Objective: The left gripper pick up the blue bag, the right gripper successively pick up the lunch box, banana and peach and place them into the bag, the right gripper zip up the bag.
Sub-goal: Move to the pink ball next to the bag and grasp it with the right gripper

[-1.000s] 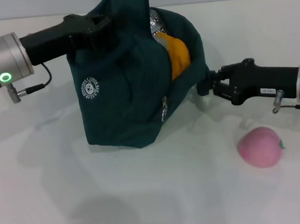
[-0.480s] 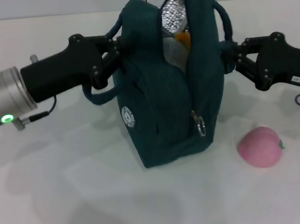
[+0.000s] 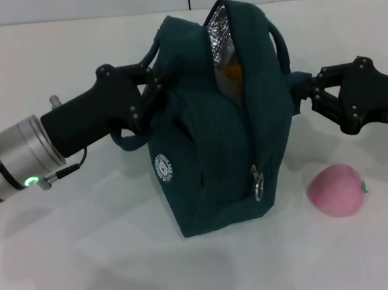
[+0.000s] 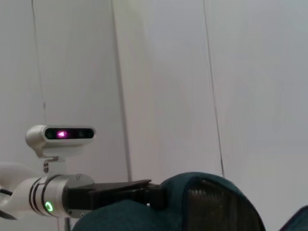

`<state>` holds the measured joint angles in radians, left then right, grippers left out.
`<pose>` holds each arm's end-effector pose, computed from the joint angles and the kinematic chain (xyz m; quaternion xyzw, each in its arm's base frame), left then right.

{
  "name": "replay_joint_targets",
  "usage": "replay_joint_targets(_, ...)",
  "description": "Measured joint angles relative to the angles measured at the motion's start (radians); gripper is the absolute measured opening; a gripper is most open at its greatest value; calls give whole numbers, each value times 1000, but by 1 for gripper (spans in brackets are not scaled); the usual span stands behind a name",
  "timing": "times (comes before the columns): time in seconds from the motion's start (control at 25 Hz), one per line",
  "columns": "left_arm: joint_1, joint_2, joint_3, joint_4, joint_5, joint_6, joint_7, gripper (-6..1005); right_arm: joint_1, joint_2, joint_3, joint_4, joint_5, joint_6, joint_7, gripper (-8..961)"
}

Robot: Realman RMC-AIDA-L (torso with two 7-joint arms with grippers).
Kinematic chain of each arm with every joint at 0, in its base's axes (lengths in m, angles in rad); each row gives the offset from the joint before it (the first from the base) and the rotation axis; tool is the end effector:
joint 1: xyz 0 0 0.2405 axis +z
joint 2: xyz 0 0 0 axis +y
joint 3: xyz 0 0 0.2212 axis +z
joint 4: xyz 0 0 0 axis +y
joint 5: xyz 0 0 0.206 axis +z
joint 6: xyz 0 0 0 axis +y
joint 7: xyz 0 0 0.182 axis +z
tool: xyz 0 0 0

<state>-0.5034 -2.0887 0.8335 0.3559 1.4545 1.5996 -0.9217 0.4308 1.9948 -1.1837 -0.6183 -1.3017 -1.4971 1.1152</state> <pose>-0.1835 0.3156 -0.0223 -0.8716 -0.1187 -0.4287 0.2059 0.1790 0.3247 -0.0029 -0.9128 0.0929 0.3598 0.1691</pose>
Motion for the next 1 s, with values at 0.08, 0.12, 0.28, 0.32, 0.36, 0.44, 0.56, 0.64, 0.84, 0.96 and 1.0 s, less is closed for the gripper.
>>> replay_joint_targets(0.08,3,-1,1,-26,-1,0,52,39,-12,2,1,-8,-2,2,-2,105)
replay_joint_targets(0.12,4,-1,0,-40,-2,0,77,39,-18,2,1,-10,-2,1,-4,107)
replay_joint_targets(0.28,5,-4,-4,-92,-6,0,176,39,-32,3,3,-13,3,-6,-7,114)
replay_joint_targets(0.32,4,-4,-4,-99,-6,0,188,39,-34,3,3,-14,2,-8,-8,116)
replay_joint_targets(0.36,3,-5,-4,-105,-6,0,194,39,-37,3,3,-14,2,-13,-8,155)
replay_joint_targets(0.44,2,-6,-5,-111,-13,-2,196,39,-45,3,6,-15,3,-19,-8,234)
replay_joint_targets(0.56,3,-6,-5,-114,-35,-8,196,39,-52,4,22,-13,0,-21,-8,334)
replay_joint_targets(0.64,3,-6,-4,-115,-41,-11,196,39,-64,-2,26,-13,-2,-30,-8,377)
replay_joint_targets(0.84,3,-6,-2,-116,-44,-12,196,35,-106,-20,129,-15,-2,-153,-10,484)
replay_joint_targets(0.96,4,-7,-4,-117,-44,-12,196,35,-123,-35,168,-9,-45,-234,-7,548)
replay_joint_targets(1.0,4,-7,-4,-118,-44,-12,196,35,-126,-44,168,-12,-77,-255,-4,560)
